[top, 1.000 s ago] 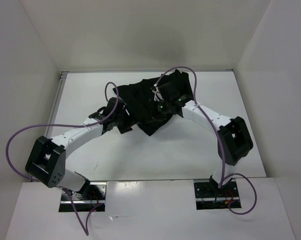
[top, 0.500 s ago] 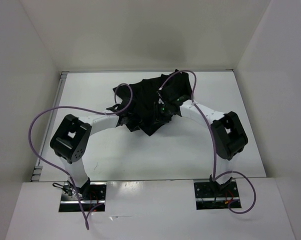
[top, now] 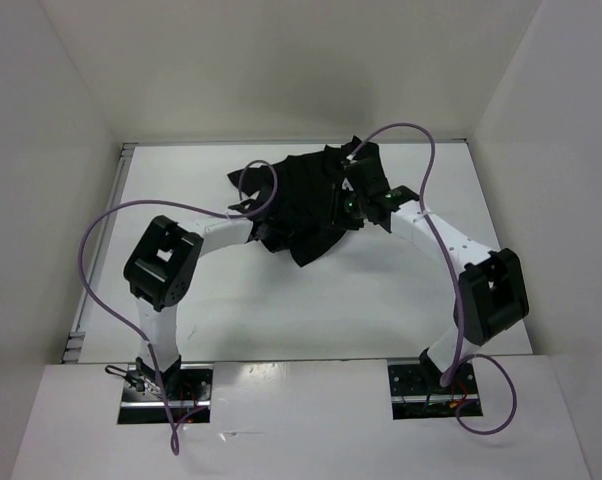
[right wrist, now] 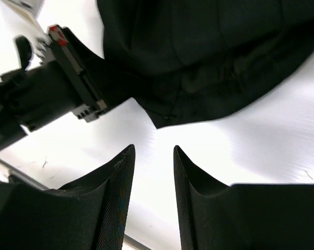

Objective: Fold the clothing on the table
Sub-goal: Flatten the skirt out

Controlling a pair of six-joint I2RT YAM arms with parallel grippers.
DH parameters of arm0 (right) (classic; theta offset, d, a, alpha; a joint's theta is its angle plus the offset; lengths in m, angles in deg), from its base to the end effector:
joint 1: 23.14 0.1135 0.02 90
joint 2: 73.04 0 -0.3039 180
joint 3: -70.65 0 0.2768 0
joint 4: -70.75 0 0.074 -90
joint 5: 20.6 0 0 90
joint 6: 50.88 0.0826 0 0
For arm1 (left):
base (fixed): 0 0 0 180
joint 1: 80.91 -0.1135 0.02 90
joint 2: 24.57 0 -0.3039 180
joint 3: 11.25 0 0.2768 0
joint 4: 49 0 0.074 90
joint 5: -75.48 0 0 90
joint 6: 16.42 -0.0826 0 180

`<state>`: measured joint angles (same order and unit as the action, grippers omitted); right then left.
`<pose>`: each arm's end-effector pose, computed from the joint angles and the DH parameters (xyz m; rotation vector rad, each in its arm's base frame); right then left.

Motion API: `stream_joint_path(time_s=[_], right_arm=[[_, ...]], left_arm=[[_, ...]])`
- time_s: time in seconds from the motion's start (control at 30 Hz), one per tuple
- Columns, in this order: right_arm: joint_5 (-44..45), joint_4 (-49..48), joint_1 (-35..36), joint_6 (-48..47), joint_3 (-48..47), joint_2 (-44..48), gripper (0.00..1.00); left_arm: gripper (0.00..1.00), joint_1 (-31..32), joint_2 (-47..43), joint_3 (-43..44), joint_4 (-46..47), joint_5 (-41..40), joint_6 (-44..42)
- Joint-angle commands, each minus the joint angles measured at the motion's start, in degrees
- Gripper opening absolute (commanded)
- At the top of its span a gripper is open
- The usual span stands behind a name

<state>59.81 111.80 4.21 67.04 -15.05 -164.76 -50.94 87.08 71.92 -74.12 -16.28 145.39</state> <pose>0.3581 0.2007 0.2744 -0.0694 2.4782 0.6361 0.4070 -0.2318 0.1380 -0.9563 2.4644 -0.6488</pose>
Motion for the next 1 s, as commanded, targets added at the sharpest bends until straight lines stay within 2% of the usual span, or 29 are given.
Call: stream_joint_path(time_s=[0.0,0.07,0.1,0.13,0.2,0.23,0.27,0.37,0.47,0.57,0.63,0.83,0.9,0.97], right_arm=[[4.1,0.2,-2.1,-0.1,1.9,4.9,0.41],[8.9,-0.3,-3.8,1.2,3.2,8.3,0.41],[10.6,-0.3,-4.3,1.8,3.9,9.5,0.41],[13.8,-0.3,-5.0,1.8,3.9,12.0,0.43],[15.4,-0.9,-7.4,1.8,4.5,14.3,0.45],[16.1,-0.9,-8.1,1.8,5.2,16.4,0.45],[16.1,-1.5,-9.3,1.8,5.2,17.2,0.47],[16.1,-1.5,-10.4,1.2,5.8,17.8,0.48],[16.1,-1.5,-10.4,1.2,6.3,15.4,0.48],[13.1,-1.5,-10.4,1.2,4.1,10.1,0.48],[10.9,-1.5,-10.4,1.2,2.4,5.5,0.48],[2.0,0.6,-10.4,-0.8,-1.0,-3.4,0.48],[1.4,2.7,-8.3,-2.5,-0.5,-4.7,0.50],[4.6,4.2,-7.0,-3.0,0.1,-4.7,0.52]], left_arm=[[0.00,1.0,1.2,6.8,-0.8,0.2,-4.1],[0.00,2.1,1.2,12.4,-0.3,5.1,-10.9],[0.00,2.1,1.2,18.8,0.3,8.1,-13.9],[0.00,2.6,0.6,21.9,0.3,14.0,-20.1],[0.00,3.5,-1.8,26.0,0.8,18.1,-25.1],[0.00,3.5,-6.1,26.0,1.4,19.2,-28.0],[0.00,3.5,-8.5,24.5,2.2,22.0,-29.3],[0.00,1.2,-18.5,16.7,-0.1,22.2,-31.7],[0.00,-1.5,-21.5,5.5,-1.6,19.6,-31.7],[0.00,-3.8,-20.3,-3.1,-3.3,19.1,-31.7],[0.00,-4.3,-17.8,-5.0,-6.2,19.1,-32.4],[0.00,-4.8,-20.1,-10.5,-6.0,18.6,-31.9],[0.00,-5.4,-20.9,-10.5,-6.6,17.9,-31.9],[0.00,-5.4,-21.4,-9.9,-7.2,17.3,-31.9]])
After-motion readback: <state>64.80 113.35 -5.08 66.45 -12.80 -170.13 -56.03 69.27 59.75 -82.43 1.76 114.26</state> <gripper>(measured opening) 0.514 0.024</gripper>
